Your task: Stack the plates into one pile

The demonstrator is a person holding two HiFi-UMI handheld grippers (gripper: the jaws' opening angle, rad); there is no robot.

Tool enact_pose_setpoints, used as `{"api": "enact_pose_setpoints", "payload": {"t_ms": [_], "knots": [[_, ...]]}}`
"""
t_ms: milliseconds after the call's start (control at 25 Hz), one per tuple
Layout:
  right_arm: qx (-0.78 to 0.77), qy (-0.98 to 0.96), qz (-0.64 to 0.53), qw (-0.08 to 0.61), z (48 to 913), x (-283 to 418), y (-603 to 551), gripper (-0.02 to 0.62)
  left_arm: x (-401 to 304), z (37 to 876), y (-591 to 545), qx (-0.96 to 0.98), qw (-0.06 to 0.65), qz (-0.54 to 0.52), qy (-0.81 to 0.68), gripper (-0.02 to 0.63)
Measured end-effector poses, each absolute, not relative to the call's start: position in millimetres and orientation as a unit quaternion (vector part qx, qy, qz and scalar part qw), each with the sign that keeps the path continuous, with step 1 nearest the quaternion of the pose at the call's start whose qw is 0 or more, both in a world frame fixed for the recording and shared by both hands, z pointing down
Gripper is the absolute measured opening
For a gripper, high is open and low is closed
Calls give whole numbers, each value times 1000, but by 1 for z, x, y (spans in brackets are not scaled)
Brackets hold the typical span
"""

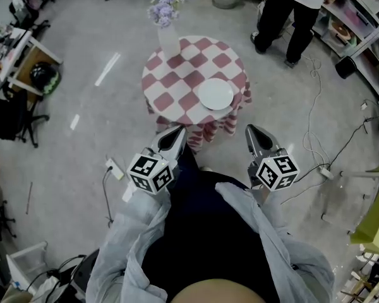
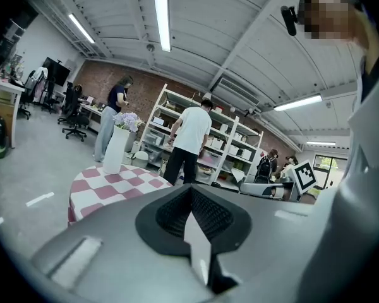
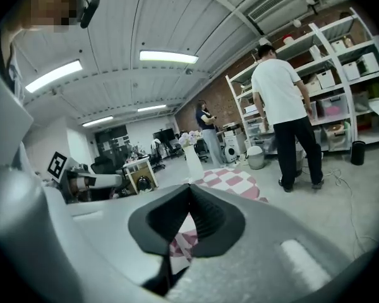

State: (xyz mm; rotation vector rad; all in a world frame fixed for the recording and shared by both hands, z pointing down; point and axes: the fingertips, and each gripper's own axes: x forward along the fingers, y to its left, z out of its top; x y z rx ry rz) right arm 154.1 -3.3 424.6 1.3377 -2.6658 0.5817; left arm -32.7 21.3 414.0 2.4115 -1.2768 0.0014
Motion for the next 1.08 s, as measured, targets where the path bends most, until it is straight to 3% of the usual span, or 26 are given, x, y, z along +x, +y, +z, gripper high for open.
{"api": "enact_pose_setpoints", "payload": {"t_ms": [160,1080], "knots": [[444,-875,177,79,429,153,-8,2,-31,415,28,866,205,5,-456,8],[446,-868,197,94,445,144,7,2,-34,432,34,863,211,30,-458,8]]}}
